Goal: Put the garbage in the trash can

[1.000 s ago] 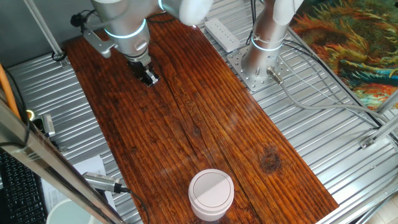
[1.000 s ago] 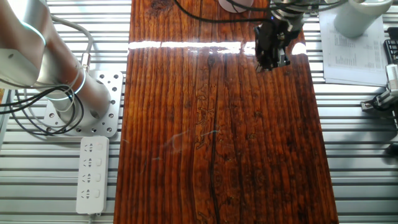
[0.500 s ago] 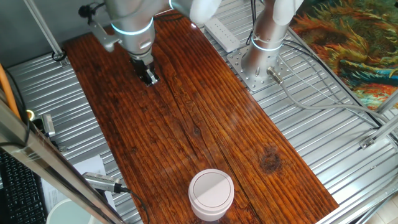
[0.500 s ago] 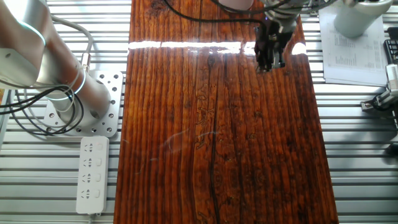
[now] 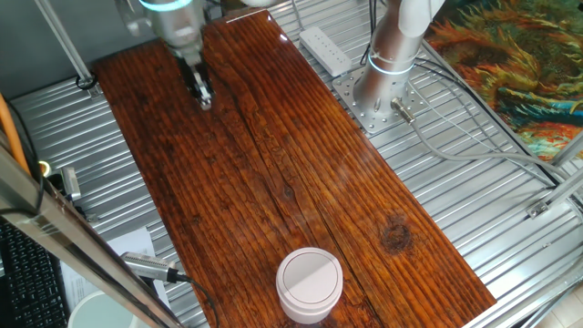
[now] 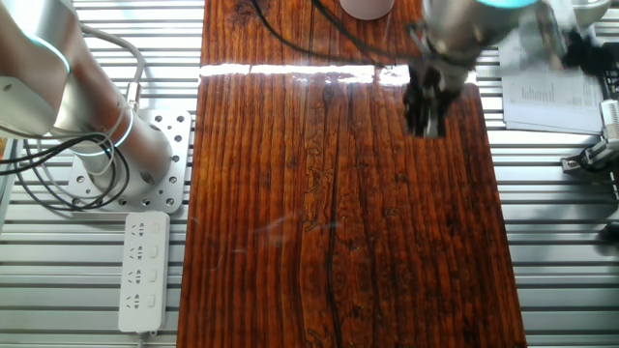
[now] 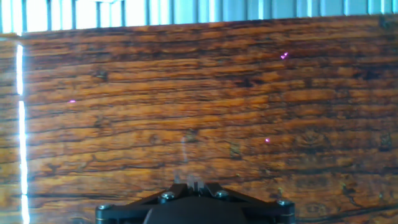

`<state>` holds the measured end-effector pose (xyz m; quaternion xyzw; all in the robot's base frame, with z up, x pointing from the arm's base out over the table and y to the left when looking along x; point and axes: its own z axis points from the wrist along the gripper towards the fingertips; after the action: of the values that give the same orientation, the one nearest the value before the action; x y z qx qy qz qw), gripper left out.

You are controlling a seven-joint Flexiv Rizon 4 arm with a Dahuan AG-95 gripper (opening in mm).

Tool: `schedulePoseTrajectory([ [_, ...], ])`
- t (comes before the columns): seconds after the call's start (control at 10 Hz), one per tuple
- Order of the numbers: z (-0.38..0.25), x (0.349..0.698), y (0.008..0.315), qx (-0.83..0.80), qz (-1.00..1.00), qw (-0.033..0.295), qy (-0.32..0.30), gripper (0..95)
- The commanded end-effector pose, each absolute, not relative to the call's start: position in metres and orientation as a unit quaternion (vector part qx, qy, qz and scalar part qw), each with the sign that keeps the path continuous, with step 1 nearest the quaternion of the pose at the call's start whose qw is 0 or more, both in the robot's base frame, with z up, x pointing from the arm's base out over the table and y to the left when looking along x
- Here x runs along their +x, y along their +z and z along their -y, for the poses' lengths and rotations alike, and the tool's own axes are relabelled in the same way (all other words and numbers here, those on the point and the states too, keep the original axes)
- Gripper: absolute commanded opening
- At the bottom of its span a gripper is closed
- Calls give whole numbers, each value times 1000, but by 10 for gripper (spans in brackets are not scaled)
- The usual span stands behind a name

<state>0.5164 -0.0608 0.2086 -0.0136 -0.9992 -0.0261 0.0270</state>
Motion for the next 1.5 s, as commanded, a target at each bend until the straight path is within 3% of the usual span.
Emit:
schedulePoseTrajectory([
  [0.1, 72, 516, 209, 46, 998, 34, -1, 0],
  [0.6, 75, 516, 205, 49, 998, 43, 24, 0],
  [1.5, 92, 513, 207, 30, 999, 31, -8, 0],
])
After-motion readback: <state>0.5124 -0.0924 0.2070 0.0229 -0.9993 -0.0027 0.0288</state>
